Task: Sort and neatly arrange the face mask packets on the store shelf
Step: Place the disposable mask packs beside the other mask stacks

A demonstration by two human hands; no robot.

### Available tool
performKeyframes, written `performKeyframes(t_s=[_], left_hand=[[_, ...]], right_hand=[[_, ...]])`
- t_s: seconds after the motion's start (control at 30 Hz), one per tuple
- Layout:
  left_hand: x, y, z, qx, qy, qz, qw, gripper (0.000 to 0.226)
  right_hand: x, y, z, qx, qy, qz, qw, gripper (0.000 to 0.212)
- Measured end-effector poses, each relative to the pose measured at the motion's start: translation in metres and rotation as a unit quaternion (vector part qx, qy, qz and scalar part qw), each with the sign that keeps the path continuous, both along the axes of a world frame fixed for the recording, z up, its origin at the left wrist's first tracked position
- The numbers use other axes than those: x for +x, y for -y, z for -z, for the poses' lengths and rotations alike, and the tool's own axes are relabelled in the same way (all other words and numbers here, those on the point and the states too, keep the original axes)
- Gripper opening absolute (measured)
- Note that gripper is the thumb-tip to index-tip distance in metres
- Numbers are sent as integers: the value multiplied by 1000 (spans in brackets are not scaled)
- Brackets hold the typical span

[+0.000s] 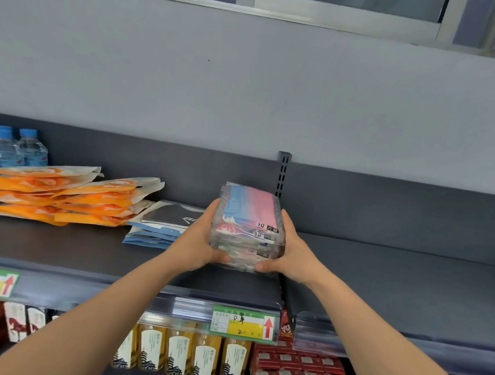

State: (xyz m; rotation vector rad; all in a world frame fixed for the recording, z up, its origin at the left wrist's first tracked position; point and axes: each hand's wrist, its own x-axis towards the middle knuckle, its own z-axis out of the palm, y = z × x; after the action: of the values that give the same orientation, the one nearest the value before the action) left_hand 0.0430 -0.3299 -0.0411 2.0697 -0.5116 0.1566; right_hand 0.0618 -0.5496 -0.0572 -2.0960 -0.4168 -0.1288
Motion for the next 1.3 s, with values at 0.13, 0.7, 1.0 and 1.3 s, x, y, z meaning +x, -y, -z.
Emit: performKeyframes(t_s=[0.13, 0.7, 1.0, 1.3], left_hand=[[-3, -5, -3, 15, -6, -19, 1000, 99], [13, -8, 11, 97, -1, -56, 994, 136], [19, -5, 19, 103, 28, -74, 992, 132], [20, -9, 7, 8, -13, -24, 1000, 136]], right_hand=[[1, -4, 1, -4, 3, 16, 1000, 122], [-6, 6, -3, -57, -9, 24, 998, 121], [-2, 1, 3, -86, 24, 66, 994, 132], [2, 12, -2, -2, 19, 26, 999, 91]])
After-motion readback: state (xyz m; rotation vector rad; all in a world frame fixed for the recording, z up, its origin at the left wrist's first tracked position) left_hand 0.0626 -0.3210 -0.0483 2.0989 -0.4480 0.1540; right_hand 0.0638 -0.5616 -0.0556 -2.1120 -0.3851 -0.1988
